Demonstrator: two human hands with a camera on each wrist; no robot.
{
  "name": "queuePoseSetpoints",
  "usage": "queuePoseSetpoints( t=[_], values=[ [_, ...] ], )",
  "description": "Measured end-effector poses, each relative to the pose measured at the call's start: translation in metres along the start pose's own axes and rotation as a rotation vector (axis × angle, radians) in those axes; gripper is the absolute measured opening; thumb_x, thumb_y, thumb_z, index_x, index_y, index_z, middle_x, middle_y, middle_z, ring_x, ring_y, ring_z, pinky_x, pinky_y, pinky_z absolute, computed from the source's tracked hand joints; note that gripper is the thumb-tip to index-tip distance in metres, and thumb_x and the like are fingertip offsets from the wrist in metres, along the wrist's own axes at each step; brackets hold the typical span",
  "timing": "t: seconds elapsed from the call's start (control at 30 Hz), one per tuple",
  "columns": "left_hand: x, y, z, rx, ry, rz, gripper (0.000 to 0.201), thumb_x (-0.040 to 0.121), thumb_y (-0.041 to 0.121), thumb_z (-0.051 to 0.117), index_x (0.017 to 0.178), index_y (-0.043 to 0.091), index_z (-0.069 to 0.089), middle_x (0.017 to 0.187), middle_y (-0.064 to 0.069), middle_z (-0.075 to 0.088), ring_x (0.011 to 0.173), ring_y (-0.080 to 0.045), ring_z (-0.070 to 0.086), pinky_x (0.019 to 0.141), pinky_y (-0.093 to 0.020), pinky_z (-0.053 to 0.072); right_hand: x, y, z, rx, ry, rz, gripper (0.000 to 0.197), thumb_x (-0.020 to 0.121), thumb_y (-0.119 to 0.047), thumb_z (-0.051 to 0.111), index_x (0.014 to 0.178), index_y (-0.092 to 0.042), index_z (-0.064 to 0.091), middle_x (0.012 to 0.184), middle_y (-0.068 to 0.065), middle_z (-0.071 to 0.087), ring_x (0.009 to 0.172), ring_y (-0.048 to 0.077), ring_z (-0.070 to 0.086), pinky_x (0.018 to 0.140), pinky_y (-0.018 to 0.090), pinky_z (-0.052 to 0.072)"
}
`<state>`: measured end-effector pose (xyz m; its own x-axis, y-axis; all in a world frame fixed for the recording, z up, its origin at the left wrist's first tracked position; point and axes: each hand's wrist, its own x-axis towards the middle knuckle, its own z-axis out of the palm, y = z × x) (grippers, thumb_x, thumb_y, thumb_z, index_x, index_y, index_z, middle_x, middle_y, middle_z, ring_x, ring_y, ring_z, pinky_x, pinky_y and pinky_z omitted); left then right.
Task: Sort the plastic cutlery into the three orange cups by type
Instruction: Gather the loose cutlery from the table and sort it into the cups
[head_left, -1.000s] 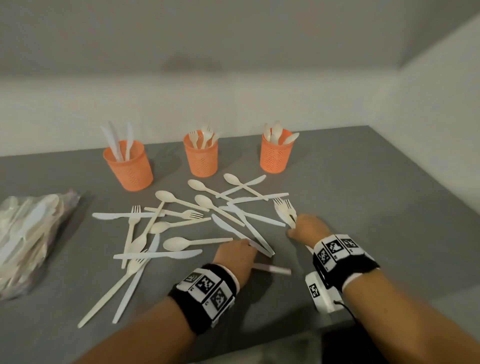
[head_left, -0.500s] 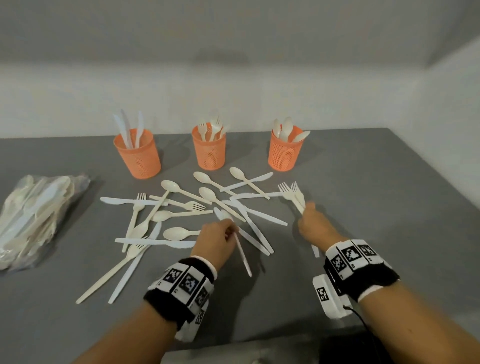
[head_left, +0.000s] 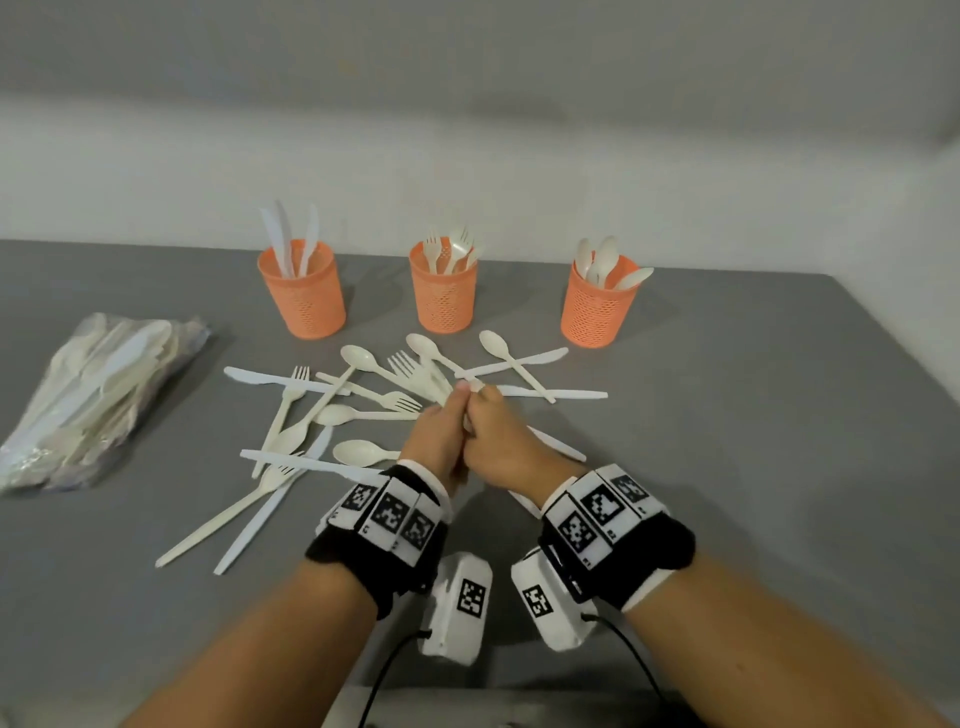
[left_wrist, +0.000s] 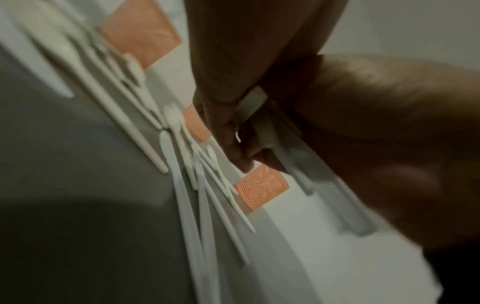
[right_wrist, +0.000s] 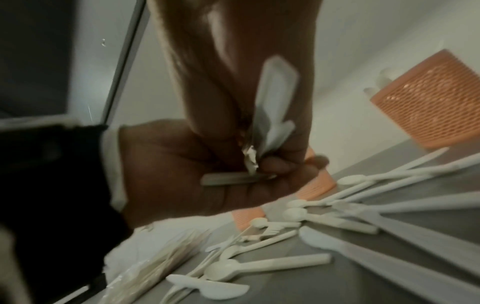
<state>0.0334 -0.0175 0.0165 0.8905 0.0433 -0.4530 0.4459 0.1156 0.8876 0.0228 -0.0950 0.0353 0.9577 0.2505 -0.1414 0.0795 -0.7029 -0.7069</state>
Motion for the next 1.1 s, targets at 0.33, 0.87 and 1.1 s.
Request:
queuePoseSetpoints(
  t=[0.33, 0.87, 1.1],
  values=[
    [0.015, 0.013, -0.051, -0.249, 0.164, 0.036, 0.015, 0.095, 0.010, 0.046, 0.081, 0.011, 0.051, 0.071, -0.005, 0.053, 0.030, -0.005, 0.045, 0.034, -0.015, 0.039, 0.019, 0.039, -0.035, -0.069, 0.060, 0.119, 0.035, 0.082, -0.025, 0.067, 0.108, -0.004, 0.062, 0.095, 0.004, 0.058, 0.093, 0.019, 0.056, 0.080, 0.027, 0.041],
    [0.024, 0.019, -0.104, -0.260, 0.100, 0.058, 0.008, 0.092, -0.003, 0.043, 0.088, 0.004, 0.047, 0.072, -0.008, 0.053, 0.030, -0.005, 0.036, 0.033, -0.015, 0.032, 0.040, 0.046, 0.010, -0.509, -0.118, 0.250, 0.024, 0.087, -0.019, 0.054, 0.101, 0.000, 0.059, 0.096, 0.015, 0.060, 0.097, 0.031, 0.060, 0.077, 0.031, 0.044],
    [0.036, 0.028, -0.130, -0.239, 0.047, 0.032, 0.013, 0.091, -0.004, 0.044, 0.085, 0.007, 0.049, 0.071, -0.009, 0.055, 0.031, -0.006, 0.037, 0.033, -0.015, 0.035, 0.048, 0.040, 0.013, -0.409, -0.037, 0.415, 0.027, 0.092, -0.003, 0.037, 0.119, -0.001, 0.043, 0.116, 0.018, 0.056, 0.106, 0.033, 0.056, 0.082, 0.036, 0.043]
  ],
)
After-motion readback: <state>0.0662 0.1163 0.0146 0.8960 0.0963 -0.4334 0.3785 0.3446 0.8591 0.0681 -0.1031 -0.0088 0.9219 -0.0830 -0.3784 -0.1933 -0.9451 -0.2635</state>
